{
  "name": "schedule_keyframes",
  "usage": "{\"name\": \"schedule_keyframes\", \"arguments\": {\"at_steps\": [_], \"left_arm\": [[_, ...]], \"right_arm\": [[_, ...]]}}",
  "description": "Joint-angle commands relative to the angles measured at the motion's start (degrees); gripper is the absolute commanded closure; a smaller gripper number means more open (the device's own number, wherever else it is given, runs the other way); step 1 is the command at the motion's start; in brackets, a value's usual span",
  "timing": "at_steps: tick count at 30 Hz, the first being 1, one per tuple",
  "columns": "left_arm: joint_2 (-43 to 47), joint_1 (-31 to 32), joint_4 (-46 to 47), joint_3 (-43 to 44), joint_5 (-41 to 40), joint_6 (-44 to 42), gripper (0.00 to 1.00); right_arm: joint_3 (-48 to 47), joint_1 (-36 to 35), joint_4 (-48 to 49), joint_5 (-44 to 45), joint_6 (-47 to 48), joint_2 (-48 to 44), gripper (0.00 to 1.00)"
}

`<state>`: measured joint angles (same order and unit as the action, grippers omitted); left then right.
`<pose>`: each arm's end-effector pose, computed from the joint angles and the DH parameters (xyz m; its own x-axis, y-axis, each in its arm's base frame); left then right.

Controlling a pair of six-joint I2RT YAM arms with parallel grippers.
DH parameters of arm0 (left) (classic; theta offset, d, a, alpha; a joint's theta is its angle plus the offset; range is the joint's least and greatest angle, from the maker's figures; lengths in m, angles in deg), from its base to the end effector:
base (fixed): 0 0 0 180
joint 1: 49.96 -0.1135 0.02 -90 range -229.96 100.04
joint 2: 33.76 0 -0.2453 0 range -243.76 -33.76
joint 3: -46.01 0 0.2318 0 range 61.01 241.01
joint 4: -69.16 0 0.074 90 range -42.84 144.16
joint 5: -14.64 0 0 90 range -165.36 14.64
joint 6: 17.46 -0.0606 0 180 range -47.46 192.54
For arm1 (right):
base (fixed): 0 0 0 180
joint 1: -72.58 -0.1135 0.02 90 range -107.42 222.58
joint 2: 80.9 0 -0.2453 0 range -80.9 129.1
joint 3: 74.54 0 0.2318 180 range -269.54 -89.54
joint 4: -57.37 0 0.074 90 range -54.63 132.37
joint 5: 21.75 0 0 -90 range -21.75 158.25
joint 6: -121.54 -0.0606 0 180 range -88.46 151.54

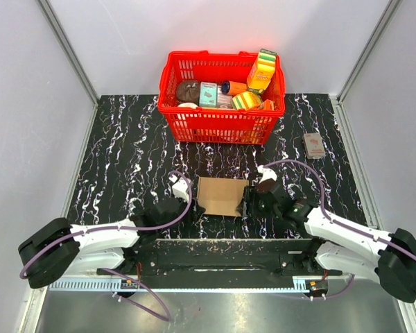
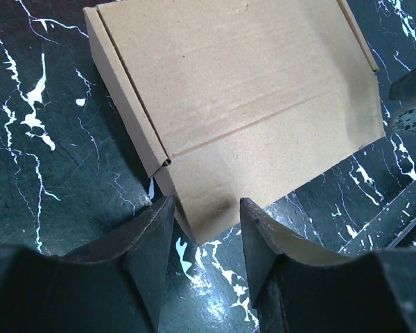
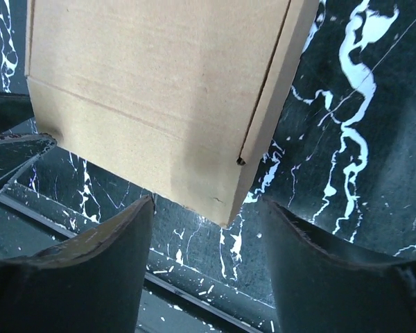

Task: Fold the paper box

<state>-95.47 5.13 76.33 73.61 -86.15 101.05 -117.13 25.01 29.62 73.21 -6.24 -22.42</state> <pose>0.1322 -0.1696 0.1390 -0.5667 -0.0072 -0.8239 0.5002 0.7916 -0.3510 0.1469 0.1529 0.1664 -0.7926 0.0375 -0.6085 -0.2626 0.8798 0.3962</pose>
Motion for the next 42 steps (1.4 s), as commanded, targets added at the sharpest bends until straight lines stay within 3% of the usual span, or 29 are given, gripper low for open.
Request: {"name": "schedule_keyframes", "arguments": {"at_steps": [1,6,12,24,42], "left_arm": [[0.63,0.28,0.68,0.32,-1.34,-1.00,0.53],[0.01,0.28,1.12,0.23,-1.17,-0.83,0.53],[0.10,0.28,1.29,-0.03,-1.17,-0.74,0.53],[-0.42,0.28,1.82,-0.47,-1.17,-0.74,0.53],[-1.92,0.28,3.40,-1.26,-2.13,-0.65,0.56]], "right_arm": [[-4.04,-0.33,-3.32,4.89,1.92,-2.58,0.30],[-6.94,-0.24,-4.47,9.37,3.94,-2.06,0.30],[-12.47,3.53,-4.21,8.95,8.33,5.41,0.33],[-18.11,5.91,4.05,0.15,18.53,17.71,0.60],[-18.02,6.70,8.71,-1.96,19.23,24.14,0.62]]}}
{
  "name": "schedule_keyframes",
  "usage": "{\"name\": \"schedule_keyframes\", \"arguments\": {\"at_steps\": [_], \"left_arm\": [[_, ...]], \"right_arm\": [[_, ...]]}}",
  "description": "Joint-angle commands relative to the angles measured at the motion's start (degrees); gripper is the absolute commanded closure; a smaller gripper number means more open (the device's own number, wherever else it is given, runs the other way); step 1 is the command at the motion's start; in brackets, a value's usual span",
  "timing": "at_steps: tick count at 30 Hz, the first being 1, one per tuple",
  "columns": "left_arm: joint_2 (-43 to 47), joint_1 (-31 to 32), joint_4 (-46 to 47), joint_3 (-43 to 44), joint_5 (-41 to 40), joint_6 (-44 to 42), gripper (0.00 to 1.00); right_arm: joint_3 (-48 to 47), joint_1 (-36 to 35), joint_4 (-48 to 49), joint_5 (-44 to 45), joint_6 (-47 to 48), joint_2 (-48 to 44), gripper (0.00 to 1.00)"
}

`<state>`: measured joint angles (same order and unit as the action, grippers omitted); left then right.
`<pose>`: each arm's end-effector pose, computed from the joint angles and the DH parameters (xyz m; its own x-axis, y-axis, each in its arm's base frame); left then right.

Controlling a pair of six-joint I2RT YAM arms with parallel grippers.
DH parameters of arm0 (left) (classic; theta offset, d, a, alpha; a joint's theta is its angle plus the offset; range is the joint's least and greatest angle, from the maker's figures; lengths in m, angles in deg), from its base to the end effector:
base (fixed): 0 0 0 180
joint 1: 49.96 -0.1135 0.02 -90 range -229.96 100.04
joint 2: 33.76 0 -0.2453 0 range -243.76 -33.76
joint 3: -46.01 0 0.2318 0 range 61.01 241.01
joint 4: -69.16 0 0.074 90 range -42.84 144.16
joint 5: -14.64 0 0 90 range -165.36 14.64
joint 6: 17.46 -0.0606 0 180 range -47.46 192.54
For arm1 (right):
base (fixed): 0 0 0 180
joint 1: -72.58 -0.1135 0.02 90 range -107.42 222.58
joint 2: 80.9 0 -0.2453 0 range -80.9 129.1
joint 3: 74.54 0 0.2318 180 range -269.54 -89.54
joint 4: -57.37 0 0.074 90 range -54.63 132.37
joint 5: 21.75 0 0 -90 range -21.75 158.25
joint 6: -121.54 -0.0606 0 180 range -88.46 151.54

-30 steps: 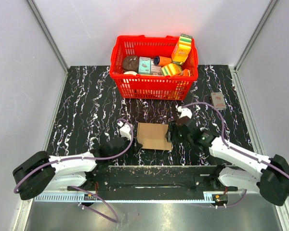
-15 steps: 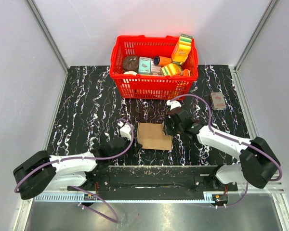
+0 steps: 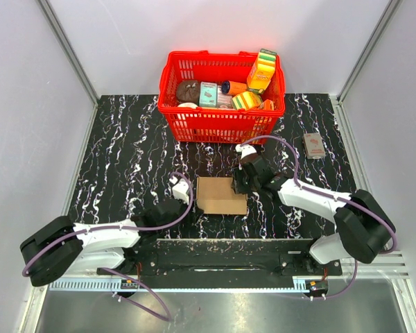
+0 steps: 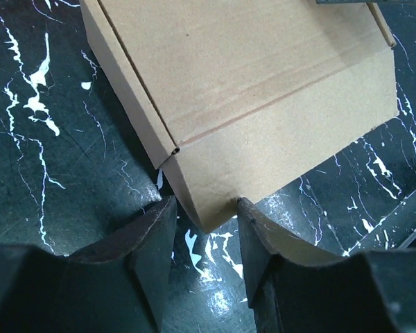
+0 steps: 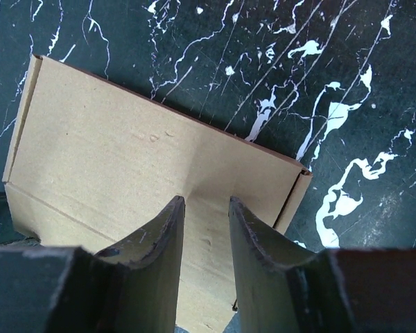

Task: Fold the paper box

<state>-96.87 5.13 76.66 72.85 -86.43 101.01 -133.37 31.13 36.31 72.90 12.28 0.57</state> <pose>0.1314 -0.1680 0.1309 -0.5799 0.0134 -0.8146 0.4915 0.8032 -0.3366 0.2242 0.1914 0.1740 -0.6920 -0.1725 -0.7010 -0.4106 0.8927 0.1856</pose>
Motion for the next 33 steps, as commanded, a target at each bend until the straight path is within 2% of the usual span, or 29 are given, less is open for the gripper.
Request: {"name": "schedule_keyframes", "arguments": {"at_steps": [1,13,22,27,33], "left_arm": [[-0.78,0.28,3.42,-0.50,-1.94,-0.78,0.56],[-6.40,0.28,5.01,0.56,-4.92,-1.93,0.60],[-6.76,0.28,2.82,1.70,-8.09,-2.19,0.62],[-1.50,0.54,-2.62,1.35,-3.71,-1.58,0.62],[10.63,1.25,-12.29,1.26,2.88,1.15,0.60]], "right_arm": [[-1.78,0.67,2.20,-1.83,0.72,1.32,0.62],[-2.22,1.46,2.20,-2.89,0.90,2.55,0.62],[-2.13,1.99,2.11,-3.85,0.81,2.55,0.61],[-2.31,1.99,1.32,-4.47,1.07,0.71,0.61],[-2.92,2.08,-0.35,-4.38,1.77,-0.44,0.60]]}}
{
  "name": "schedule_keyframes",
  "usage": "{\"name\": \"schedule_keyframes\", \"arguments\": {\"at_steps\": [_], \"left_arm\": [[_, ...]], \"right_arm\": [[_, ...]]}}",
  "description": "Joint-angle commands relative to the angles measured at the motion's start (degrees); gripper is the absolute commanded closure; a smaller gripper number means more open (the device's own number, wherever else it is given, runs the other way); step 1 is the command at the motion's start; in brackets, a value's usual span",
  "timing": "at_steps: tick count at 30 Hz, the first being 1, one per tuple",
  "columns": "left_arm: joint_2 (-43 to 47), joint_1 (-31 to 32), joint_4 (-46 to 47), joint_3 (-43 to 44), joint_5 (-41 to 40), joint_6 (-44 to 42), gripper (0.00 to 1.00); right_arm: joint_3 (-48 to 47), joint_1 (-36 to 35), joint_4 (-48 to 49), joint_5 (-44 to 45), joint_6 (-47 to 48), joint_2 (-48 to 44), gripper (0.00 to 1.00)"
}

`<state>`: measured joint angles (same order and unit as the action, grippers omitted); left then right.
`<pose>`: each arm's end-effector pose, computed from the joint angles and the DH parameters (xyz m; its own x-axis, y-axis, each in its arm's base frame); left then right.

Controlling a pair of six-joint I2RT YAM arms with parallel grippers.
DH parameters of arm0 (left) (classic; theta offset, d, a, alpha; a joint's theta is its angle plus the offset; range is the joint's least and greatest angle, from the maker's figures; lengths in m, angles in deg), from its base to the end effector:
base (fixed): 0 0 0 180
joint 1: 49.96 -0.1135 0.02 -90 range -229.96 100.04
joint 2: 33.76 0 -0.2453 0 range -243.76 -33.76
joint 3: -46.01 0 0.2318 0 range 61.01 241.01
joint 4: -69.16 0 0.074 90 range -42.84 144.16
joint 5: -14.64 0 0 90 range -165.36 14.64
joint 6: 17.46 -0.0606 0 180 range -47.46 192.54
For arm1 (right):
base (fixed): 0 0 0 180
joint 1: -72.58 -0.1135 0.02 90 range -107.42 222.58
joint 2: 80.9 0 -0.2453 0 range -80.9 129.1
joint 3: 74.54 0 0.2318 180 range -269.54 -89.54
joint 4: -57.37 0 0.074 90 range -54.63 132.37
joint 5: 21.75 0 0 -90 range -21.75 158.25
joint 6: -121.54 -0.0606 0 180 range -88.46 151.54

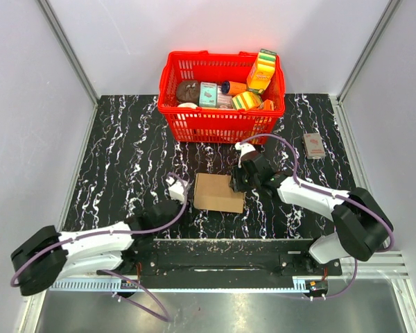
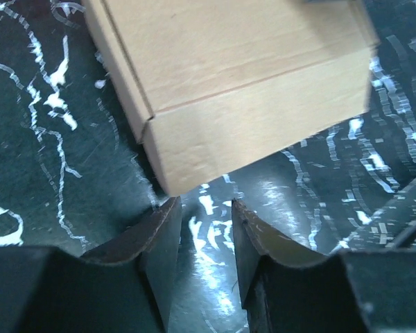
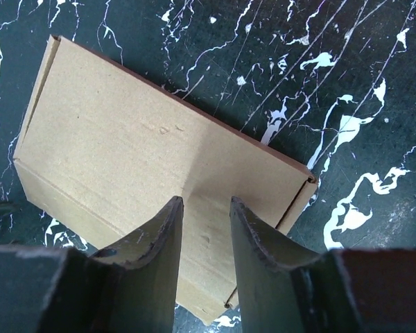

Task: Fold the paper box

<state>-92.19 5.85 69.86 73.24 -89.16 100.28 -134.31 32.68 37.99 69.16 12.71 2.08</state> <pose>0.1268 -0.1609 0.1350 -0.5726 0.0384 -0.8190 0.4760 0.8289 -0.2939 0.2324 0.1931 0.1745 -0.6955 -0.1609 -0.7003 -0.4310 0.8732 0.2274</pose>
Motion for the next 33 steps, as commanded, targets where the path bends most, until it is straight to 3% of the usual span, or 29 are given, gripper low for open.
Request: {"name": "schedule_keyframes", "arguments": {"at_steps": [1,5,9,14,17,19,25,29,33], "left_arm": [[8.49,0.70,-8.82,1.13,6.32,3.00,0.60],[14.04,2.19,-15.96,4.54,7.66,4.68,0.60],[18.70,2.46,-23.07,10.70,-1.10,2.14,0.59],[13.54,-0.61,-23.00,19.04,-6.76,-4.01,0.61],[9.05,-2.54,-20.37,19.33,-7.56,-4.37,0.65],[6.85,-4.74,-16.68,18.01,-6.59,-3.32,0.67],[3.59,-7.12,-8.33,11.51,-5.01,0.72,0.77],[2.63,-7.21,-3.94,8.70,-1.41,0.73,0.79],[0.79,-7.12,2.99,7.64,8.14,-1.99,0.82]], "right_arm": [[-1.98,0.44,-2.03,-0.56,1.25,-2.03,0.60],[-1.98,0.44,-2.65,0.14,1.43,-2.64,0.60],[-1.46,0.52,-3.35,0.15,0.99,-5.62,0.59],[-1.80,0.44,-5.37,0.41,1.51,-9.76,0.58],[-2.95,0.52,-6.95,0.67,2.30,-10.73,0.56],[-3.12,0.44,-6.61,1.11,2.83,-10.65,0.49],[-5.58,1.49,-4.06,-0.54,4.06,-5.38,0.41],[-8.74,2.11,-0.72,-0.64,5.03,0.23,0.43],[-11.65,3.42,1.48,0.14,5.91,5.43,0.46]]}}
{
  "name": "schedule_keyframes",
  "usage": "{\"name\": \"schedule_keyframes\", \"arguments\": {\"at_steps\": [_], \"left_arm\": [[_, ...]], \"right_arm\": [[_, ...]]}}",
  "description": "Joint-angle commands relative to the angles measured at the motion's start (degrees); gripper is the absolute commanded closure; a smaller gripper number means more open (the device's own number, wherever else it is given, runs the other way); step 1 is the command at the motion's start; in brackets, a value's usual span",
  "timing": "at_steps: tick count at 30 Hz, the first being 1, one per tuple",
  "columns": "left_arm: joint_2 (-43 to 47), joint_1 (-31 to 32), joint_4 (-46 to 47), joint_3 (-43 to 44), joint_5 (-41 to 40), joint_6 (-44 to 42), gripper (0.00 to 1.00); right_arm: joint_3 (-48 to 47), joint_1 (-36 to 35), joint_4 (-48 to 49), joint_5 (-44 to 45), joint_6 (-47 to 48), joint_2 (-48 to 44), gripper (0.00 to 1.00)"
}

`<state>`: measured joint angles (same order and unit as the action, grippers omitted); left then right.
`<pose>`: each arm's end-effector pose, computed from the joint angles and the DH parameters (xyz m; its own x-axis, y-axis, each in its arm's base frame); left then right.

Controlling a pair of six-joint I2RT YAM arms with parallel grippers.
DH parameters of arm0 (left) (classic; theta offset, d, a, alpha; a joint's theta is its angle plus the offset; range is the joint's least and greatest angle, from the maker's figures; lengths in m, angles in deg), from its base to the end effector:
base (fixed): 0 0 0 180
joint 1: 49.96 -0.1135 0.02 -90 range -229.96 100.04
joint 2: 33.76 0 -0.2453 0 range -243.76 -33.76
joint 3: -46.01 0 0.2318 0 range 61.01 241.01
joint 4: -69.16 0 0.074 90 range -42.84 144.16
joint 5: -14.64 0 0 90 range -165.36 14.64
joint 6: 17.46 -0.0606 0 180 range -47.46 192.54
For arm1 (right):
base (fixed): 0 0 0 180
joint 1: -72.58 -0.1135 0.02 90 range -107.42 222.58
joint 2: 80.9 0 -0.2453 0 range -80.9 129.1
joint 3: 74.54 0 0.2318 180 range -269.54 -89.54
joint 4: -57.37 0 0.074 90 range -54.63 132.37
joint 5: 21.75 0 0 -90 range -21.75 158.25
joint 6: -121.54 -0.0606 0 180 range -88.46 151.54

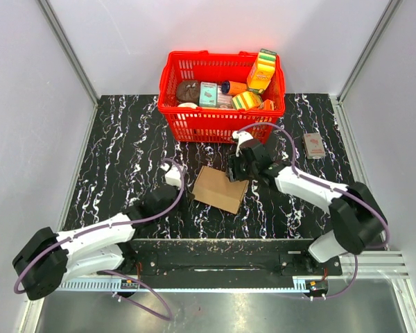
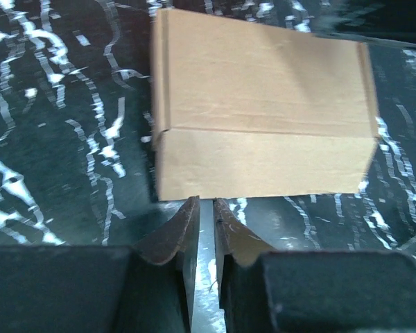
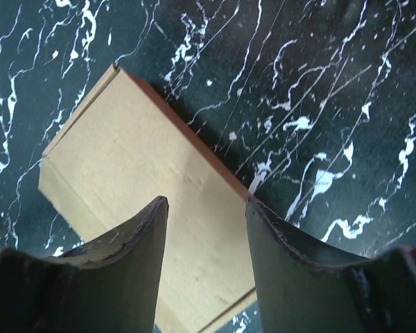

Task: Fold the paper box

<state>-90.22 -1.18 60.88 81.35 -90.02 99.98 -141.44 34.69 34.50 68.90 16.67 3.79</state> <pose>0.1540 -0.1525 0.1693 -0.5555 -0.0425 -0.8304 0.3678 0.8831 -0.2912 0.2531 0.1961 0.1992 -0.6528 -0.1829 -0.7351 -0.4550 0.8705 0.1875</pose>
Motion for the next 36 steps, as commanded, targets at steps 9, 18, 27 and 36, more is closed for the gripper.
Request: {"name": "schedule_keyframes", "arguments": {"at_steps": [9,18,27,36], "left_arm": [[-12.07,0.53,19.29,0.40,13.24,-2.22,0.94],[-19.82,1.15,22.11,3.13,13.69,-2.22,1.00],[-23.60,1.24,23.07,5.15,14.30,-2.48,1.00],[-26.85,1.76,22.55,6.47,14.30,-2.74,1.00]], "right_arm": [[-6.46,3.52,7.26,4.71,-0.15,9.35,0.59],[-8.31,3.52,6.74,6.21,-0.24,13.40,0.64],[-9.27,3.52,6.03,3.23,0.28,15.68,0.64],[-8.92,3.52,5.51,0.24,-0.07,16.21,0.65]]}}
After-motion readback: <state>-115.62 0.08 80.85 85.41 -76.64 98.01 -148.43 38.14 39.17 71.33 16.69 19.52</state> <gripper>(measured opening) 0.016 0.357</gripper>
